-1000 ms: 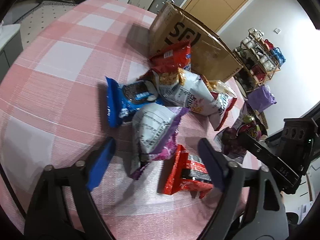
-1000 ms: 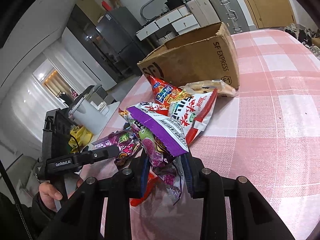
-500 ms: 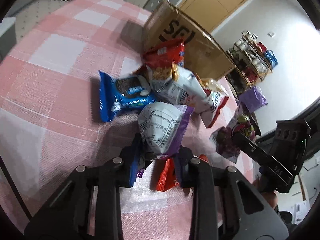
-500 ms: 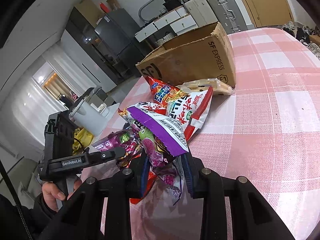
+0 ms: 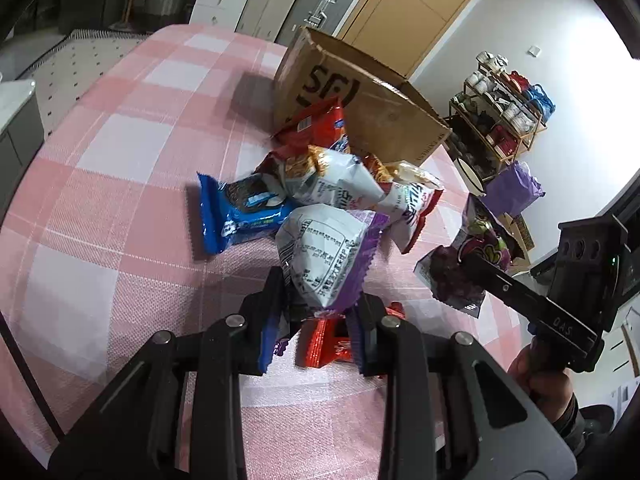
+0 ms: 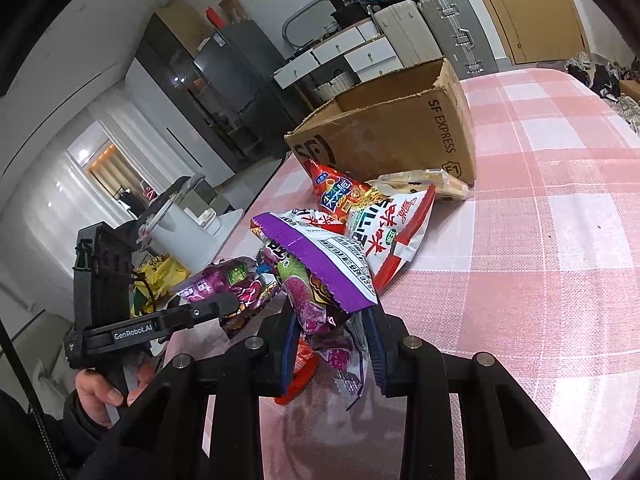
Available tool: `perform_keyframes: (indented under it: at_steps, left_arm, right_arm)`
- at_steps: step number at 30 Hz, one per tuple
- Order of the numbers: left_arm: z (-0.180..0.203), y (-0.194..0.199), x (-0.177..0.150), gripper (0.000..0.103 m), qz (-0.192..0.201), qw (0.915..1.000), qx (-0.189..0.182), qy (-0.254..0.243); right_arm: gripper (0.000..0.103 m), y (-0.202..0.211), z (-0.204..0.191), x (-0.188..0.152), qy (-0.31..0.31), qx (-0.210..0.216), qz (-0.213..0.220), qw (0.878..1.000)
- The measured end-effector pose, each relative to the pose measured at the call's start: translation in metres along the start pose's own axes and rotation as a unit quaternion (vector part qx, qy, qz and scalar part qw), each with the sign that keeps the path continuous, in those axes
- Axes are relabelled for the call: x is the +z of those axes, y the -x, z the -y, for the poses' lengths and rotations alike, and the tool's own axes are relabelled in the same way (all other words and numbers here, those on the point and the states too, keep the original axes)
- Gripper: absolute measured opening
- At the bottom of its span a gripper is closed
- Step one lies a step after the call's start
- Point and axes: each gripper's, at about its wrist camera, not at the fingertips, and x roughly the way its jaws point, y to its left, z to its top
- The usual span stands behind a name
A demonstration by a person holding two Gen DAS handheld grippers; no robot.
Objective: Organize snacks
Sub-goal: 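Lift the white chip bag with the left gripper while the right gripper carries the purple bag toward the box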
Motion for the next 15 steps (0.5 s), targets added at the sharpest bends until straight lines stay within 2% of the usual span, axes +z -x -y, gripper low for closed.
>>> perform_keyframes:
  at_steps: [15]
  left_arm:
    - [0.025,0.038,0.01,0.026,0.028,0.998,0.009,-0.055]
  right_arm:
    - [0.03,0.022,-0.01,0.012,0.022,-0.001,0.025,0.999]
